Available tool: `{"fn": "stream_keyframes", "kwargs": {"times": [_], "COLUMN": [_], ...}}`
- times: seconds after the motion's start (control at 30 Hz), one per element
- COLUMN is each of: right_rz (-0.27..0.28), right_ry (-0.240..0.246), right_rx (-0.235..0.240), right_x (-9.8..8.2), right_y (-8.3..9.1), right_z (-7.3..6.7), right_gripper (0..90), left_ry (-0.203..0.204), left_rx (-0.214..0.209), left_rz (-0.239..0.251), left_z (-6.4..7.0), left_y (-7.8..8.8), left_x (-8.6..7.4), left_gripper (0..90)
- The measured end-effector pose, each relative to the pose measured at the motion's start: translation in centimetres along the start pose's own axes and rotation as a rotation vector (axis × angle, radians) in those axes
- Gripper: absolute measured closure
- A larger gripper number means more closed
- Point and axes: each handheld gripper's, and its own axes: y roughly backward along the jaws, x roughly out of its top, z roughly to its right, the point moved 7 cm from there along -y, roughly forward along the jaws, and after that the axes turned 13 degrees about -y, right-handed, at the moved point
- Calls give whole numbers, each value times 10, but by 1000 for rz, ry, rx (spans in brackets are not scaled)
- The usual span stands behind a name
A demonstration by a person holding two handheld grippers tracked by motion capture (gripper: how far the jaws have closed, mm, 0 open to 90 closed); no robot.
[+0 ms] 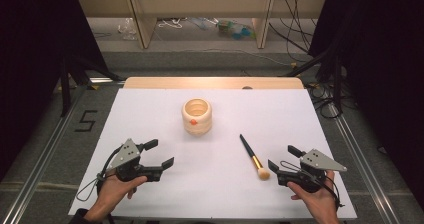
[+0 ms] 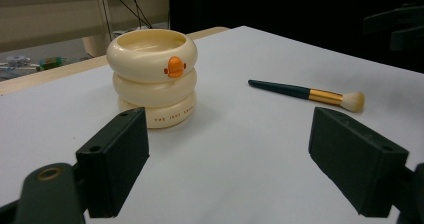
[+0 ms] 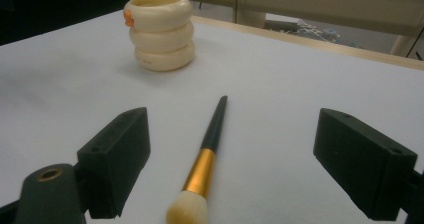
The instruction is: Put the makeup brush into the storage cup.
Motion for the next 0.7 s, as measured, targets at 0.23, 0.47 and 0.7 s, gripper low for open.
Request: {"fn": "stream_keyframes", "kwargs": {"times": [0.23, 0.47, 0.7], "right_rz": [-40, -80, -127], "right_ry": [22, 35, 60], "right_rx": [-33, -43, -27], "right_x": [6, 9, 12], "right_y": [-4, -7, -14], "right_z": [4, 4, -2], "right_gripper": [158, 159, 164], "left_ry": [-15, -5, -9], "left_rx": [-1, -3, -1], "left_rz": [-9, -18, -20], "left_z": [-1, 0, 0], "left_y": [-1, -2, -3], "left_x": [-1, -3, -3], "left_gripper": [161, 161, 161]}}
